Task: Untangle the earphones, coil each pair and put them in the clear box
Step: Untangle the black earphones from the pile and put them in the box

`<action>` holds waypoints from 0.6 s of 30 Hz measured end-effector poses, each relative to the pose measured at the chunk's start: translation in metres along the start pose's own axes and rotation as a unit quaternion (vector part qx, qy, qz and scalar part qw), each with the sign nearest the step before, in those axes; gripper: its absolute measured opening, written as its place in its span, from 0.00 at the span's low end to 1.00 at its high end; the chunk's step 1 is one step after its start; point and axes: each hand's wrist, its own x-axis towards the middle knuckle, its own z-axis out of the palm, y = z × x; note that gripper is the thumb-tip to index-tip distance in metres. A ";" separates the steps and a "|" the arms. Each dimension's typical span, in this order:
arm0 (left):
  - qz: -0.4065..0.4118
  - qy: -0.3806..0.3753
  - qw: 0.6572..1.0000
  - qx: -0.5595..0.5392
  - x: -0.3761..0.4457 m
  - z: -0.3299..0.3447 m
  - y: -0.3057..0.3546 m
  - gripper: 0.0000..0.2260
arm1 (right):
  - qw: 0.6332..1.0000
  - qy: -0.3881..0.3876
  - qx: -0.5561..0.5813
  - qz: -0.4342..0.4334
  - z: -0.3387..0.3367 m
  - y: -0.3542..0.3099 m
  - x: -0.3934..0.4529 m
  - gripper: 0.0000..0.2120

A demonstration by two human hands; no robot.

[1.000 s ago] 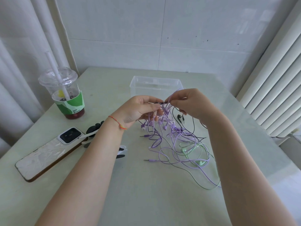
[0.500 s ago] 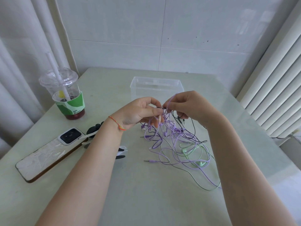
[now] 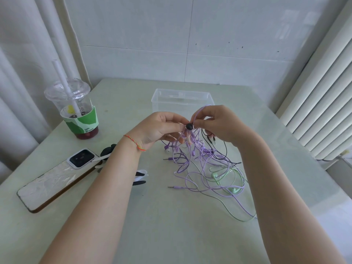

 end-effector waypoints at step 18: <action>0.016 0.095 0.992 0.085 0.008 0.007 -0.003 0.06 | 0.980 -0.002 -0.198 -0.020 0.002 -0.001 0.003 0.05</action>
